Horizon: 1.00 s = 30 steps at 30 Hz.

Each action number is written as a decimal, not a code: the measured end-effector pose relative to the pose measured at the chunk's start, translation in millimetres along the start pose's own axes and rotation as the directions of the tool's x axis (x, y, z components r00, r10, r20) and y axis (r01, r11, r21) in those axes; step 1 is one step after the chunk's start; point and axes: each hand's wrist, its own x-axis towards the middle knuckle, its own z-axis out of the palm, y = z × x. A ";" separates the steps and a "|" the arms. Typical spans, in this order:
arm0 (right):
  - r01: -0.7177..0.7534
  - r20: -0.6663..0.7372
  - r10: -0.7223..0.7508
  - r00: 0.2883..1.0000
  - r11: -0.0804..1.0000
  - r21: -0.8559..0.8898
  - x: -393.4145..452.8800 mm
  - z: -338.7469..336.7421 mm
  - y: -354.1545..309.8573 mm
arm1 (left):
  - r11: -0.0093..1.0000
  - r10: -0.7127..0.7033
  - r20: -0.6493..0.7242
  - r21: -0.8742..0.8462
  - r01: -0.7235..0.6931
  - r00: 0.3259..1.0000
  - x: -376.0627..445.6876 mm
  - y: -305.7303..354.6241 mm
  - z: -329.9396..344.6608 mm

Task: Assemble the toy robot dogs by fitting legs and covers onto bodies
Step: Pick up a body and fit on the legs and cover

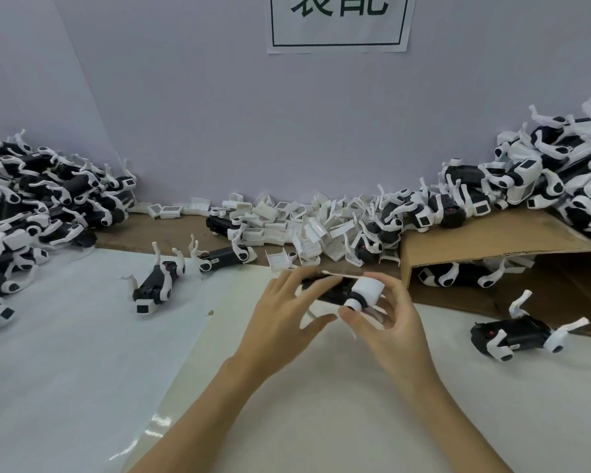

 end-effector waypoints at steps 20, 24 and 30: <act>-0.039 0.167 0.070 0.984 0.983 -0.179 2.5 -7.1 9.6 | 0.512 -0.287 0.386 -0.712 0.481 0.877 6.1 12.2 -7.4; -0.060 0.087 0.086 0.993 0.962 -0.265 4.9 -14.0 12.1 | -0.088 -0.323 0.535 -0.838 0.538 0.781 11.2 -5.5 -19.2; 0.098 0.116 -0.046 0.992 0.860 -0.501 -2.6 -8.0 17.0 | 0.151 -0.502 0.452 -0.794 0.589 0.737 10.1 9.8 -9.4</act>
